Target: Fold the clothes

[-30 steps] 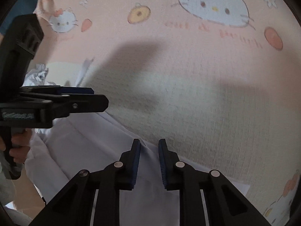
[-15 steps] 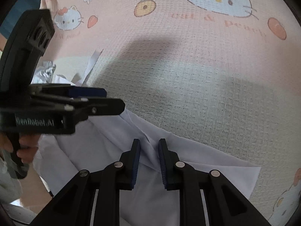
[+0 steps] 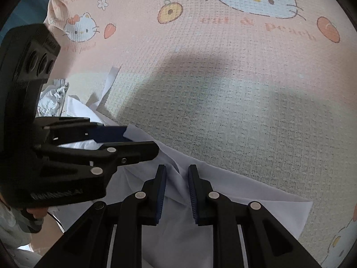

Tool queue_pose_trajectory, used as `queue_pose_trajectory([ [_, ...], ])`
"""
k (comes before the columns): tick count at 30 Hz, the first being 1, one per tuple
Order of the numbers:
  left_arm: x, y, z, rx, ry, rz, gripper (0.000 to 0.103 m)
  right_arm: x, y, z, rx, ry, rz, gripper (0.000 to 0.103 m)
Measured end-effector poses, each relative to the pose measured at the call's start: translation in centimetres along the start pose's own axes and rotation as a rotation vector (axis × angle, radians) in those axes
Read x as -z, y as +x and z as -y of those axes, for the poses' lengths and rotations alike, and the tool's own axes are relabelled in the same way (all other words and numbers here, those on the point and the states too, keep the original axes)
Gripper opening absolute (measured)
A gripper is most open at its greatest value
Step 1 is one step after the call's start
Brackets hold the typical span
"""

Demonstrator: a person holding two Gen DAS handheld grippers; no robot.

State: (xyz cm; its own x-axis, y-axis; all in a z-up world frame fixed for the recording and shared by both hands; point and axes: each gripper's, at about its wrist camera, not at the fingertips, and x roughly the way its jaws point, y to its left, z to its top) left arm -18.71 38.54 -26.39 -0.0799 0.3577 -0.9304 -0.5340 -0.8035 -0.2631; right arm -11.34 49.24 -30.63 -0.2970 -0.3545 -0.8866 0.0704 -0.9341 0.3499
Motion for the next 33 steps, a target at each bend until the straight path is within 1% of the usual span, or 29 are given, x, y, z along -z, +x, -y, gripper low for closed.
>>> queue_pose_trajectory([
  [1,0.0,-0.1,-0.1,0.007,-0.006,0.012,0.009,-0.1,0.1,-0.1,0.004,-0.003,0.0,0.019],
  [2,0.0,-0.1,-0.3,0.019,-0.015,0.021,0.006,-0.2,0.1,-0.1,0.008,-0.009,0.003,0.019],
  [4,-0.2,-0.3,-0.7,0.038,-0.033,0.029,0.004,-0.4,0.1,-0.3,0.011,-0.021,0.007,0.02],
  [7,-0.6,-1.1,-0.7,0.056,-0.03,0.052,0.004,-0.5,-0.1,-0.2,0.0,-0.038,0.013,0.032],
  [8,-0.7,-1.5,-0.6,0.064,-0.029,0.062,0.004,-0.5,-0.2,-0.2,0.001,-0.044,0.019,0.038],
  [9,-1.0,-1.9,-0.6,0.079,-0.031,0.071,0.004,-0.6,-0.3,-0.3,0.006,-0.05,0.025,0.042],
  [10,-1.3,-2.2,-0.6,0.097,-0.036,0.074,0.004,-0.6,-0.5,-0.3,0.007,-0.054,0.035,0.043],
  [11,-1.6,-2.6,-0.8,0.114,-0.041,0.078,0.004,-0.7,-0.7,-0.3,0.007,-0.059,0.046,0.043],
  [14,-2.8,-3.6,-2.8,0.167,-0.053,0.089,0.004,-1.1,-1.1,-0.2,0.004,-0.052,0.077,0.043],
  [18,-2.9,-2.8,-2.1,0.184,-0.084,0.066,0.004,-1.4,-0.8,-0.2,-0.01,-0.062,0.066,0.043],
  [20,-2.7,-3.1,-2.2,0.154,-0.103,0.079,0.004,-1.2,-0.5,-0.5,0.002,-0.087,0.057,0.043],
  [23,-2.9,-3.2,-3.6,0.205,-0.194,0.066,0.005,-1.0,0.0,-1.2,0.01,-0.127,0.056,0.043],
  [24,-2.7,-3.0,-4.4,0.242,-0.241,0.035,0.005,-1.0,0.2,-1.4,0.014,-0.138,0.057,0.043],
  [25,-2.5,-3.0,-5.0,0.267,-0.27,0.021,0.006,-1.1,0.4,-1.5,0.017,-0.142,0.057,0.043],
  [26,-2.4,-2.9,-5.3,0.275,-0.29,0.02,0.006,-1.4,0.7,-1.7,0.019,-0.143,0.056,0.043],
  [27,-2.4,-2.8,-5.6,0.279,-0.307,0.018,0.006,-1.6,0.9,-1.8,0.021,-0.144,0.056,0.043],
  [29,-2.2,-2.4,-5.8,0.25,-0.314,0.006,0.006,-1.8,1.3,-2.1,0.034,-0.159,0.049,0.043],
  [30,-2.3,-2.1,-5.7,0.248,-0.321,-0.006,0.006,-1.8,1.5,-2.4,0.044,-0.176,0.05,0.043],
  [33,-2.3,-1.3,-5.8,0.27,-0.346,-0.038,0.006,-1.5,1.9,-3.4,0.097,-0.245,0.053,0.043],
])
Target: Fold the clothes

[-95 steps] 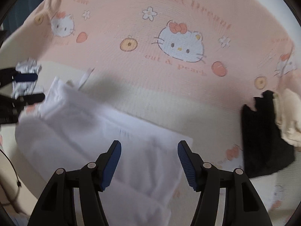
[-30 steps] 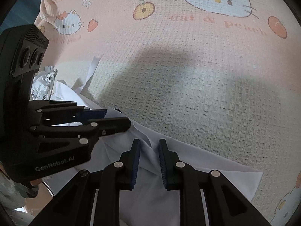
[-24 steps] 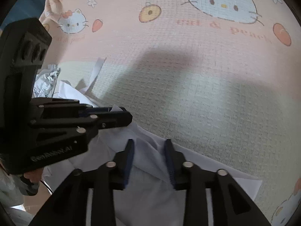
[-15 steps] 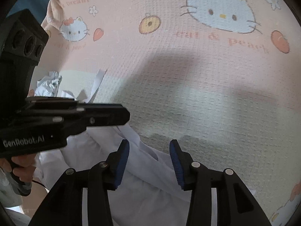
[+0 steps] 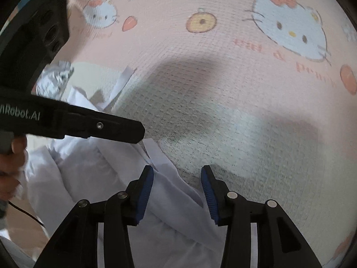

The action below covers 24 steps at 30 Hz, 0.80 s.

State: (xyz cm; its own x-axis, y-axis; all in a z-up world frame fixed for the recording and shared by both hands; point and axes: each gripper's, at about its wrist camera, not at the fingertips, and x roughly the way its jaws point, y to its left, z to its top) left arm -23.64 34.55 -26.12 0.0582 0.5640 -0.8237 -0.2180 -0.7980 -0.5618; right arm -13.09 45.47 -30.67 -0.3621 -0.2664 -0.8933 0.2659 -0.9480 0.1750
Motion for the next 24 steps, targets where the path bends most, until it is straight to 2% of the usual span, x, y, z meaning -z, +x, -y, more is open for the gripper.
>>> queue_pose_trajectory([
  [2,0.0,0.2,0.1,0.003,-0.004,-0.003,0.006,0.2,0.1,-0.4,0.03,-0.025,-0.001,0.042],
  [4,-0.2,0.3,0.1,0.007,-0.004,-0.001,0.006,0.1,0.1,-0.5,0.058,-0.033,0.001,0.031],
  [5,-0.3,0.5,0.1,0.015,-0.009,0.0,0.006,0.0,0.0,-0.3,0.065,-0.013,0.008,0.022],
  [6,-0.3,0.6,0.1,0.023,-0.021,0.0,0.006,-0.1,0.1,0.1,0.063,0.017,0.014,0.009],
  [7,-0.3,0.7,0.1,0.031,-0.033,0.0,0.006,-0.2,0.1,0.4,0.061,0.045,0.016,0.004],
  [9,-0.1,0.6,-0.2,0.04,-0.05,-0.006,0.006,-0.2,0.1,1.2,0.037,0.088,0.018,0.003],
  [13,-0.1,1.1,0.4,-0.025,-0.024,-0.016,0.007,-0.1,-1.1,2.0,0.002,0.117,0.066,0.003],
  [16,-0.2,1.2,0.6,-0.002,-0.031,-0.03,0.007,-0.2,-1.5,3.0,-0.028,0.163,0.081,0.003],
  [19,-0.3,2.0,0.3,-0.016,-0.053,-0.05,0.007,0.1,-1.6,4.1,-0.004,0.178,0.069,0.003],
  [24,0.2,2.6,-0.5,-0.016,-0.105,-0.035,0.007,0.9,-3.4,6.0,-0.028,0.241,0.118,0.003],
])
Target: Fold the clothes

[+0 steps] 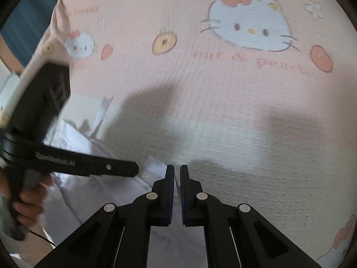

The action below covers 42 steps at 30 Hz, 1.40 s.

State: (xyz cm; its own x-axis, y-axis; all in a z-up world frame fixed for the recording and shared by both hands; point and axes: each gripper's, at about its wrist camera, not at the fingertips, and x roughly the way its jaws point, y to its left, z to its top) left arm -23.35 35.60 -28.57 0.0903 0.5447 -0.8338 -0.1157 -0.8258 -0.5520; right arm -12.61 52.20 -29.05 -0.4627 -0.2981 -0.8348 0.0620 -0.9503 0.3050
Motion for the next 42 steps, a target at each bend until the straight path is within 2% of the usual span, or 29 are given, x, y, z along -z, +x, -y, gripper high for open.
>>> queue_pose_trajectory([
  [5,0.5,0.0,0.3,-0.018,0.008,0.041,0.007,-0.2,-0.3,1.6,-0.027,0.082,-0.003,0.003],
  [8,1.1,0.0,0.4,-0.032,0.015,0.079,0.007,0.0,-0.6,1.4,0.022,0.043,-0.016,0.003],
  [11,1.3,-0.1,0.3,-0.036,0.003,0.095,0.007,0.3,-0.4,1.2,0.033,0.023,-0.036,0.003],
  [13,1.2,-0.1,0.4,-0.046,-0.003,0.088,0.007,0.5,-0.5,1.1,0.033,0.003,-0.04,0.003],
  [15,0.6,0.0,1.0,-0.06,-0.019,0.051,0.007,0.7,-0.5,0.8,0.028,-0.026,-0.048,0.004],
  [16,0.1,0.4,1.6,-0.043,-0.021,0.027,0.008,0.9,-0.6,0.8,0.028,-0.036,-0.05,0.004],
  [18,-0.2,0.7,2.3,-0.002,-0.017,-0.022,0.023,1.3,-0.9,1.0,0.031,-0.052,-0.053,0.005],
  [19,-0.3,0.7,2.6,0.002,-0.013,-0.033,0.054,1.5,-0.8,1.0,0.031,-0.053,-0.054,0.007],
  [20,-0.3,0.7,3.0,0.016,-0.009,-0.031,0.084,1.7,-0.9,1.2,0.033,-0.05,-0.053,0.015],
  [21,-0.5,0.7,3.4,0.04,-0.006,-0.018,0.088,1.8,-1.0,1.3,0.035,-0.048,-0.052,0.025],
  [22,-0.6,0.7,3.7,0.057,-0.005,-0.008,0.088,1.9,-1.2,1.5,0.034,-0.045,-0.047,0.029],
  [23,-0.8,1.0,4.0,0.044,-0.011,-0.012,0.088,2.0,-1.4,1.6,0.03,-0.04,-0.04,0.031],
  [28,-1.4,2.2,5.5,-0.036,0.043,-0.02,0.088,2.2,-2.0,1.9,-0.001,-0.014,-0.018,0.032],
  [31,-1.7,2.6,6.7,-0.071,0.122,-0.011,0.088,2.1,-1.6,1.8,-0.012,-0.003,-0.036,0.032],
  [34,-1.9,3.1,6.8,-0.102,0.137,-0.018,0.088,2.1,-1.1,1.4,-0.037,-0.008,-0.057,0.032],
  [36,-1.8,3.1,6.7,-0.099,0.142,-0.01,0.087,2.0,-0.8,0.9,-0.054,-0.011,-0.072,0.038],
  [38,-1.6,2.9,6.6,-0.115,0.147,0.001,0.078,2.0,-0.5,0.7,-0.057,-0.011,-0.073,0.044],
  [40,-1.3,2.6,6.3,-0.135,0.158,0.017,0.066,1.8,-0.1,0.5,-0.061,-0.003,-0.075,0.044],
  [42,-0.8,2.1,5.7,-0.127,0.159,0.032,0.062,1.5,0.5,0.4,-0.065,0.015,-0.079,0.044],
])
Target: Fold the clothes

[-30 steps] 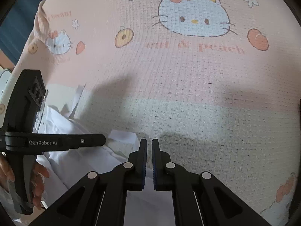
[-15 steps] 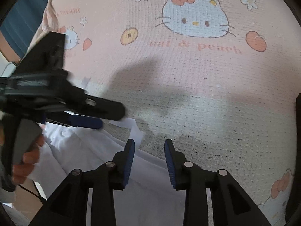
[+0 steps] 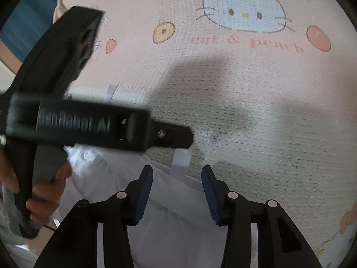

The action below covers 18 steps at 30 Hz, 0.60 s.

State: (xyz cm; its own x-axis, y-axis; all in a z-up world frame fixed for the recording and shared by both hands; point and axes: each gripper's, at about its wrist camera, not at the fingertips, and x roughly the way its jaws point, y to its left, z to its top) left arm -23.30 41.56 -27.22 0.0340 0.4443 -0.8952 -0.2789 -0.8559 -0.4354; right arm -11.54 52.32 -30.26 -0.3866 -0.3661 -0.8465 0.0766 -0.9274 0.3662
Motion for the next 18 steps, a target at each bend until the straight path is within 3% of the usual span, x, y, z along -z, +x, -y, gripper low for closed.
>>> queue_pose_trajectory([
  [4,0.8,-0.6,-1.1,0.033,-0.015,0.021,0.055,-0.5,1.1,-0.4,0.025,-0.002,0.001,0.044],
  [9,1.0,-0.6,-0.8,0.035,-0.006,0.023,0.054,-0.7,1.5,-1.4,0.07,-0.023,0.009,0.042],
  [10,1.0,-0.6,-1.0,0.048,-0.017,0.02,0.054,-0.8,1.5,-1.6,0.082,-0.03,0.01,0.038],
  [12,1.0,-0.8,-1.5,0.087,-0.058,0.012,0.054,-1.0,1.6,-1.4,0.1,-0.018,0.012,0.006],
  [18,1.4,-1.4,-2.9,0.271,-0.242,0.0,0.054,-1.5,0.4,1.4,0.029,0.14,0.03,0.004],
])
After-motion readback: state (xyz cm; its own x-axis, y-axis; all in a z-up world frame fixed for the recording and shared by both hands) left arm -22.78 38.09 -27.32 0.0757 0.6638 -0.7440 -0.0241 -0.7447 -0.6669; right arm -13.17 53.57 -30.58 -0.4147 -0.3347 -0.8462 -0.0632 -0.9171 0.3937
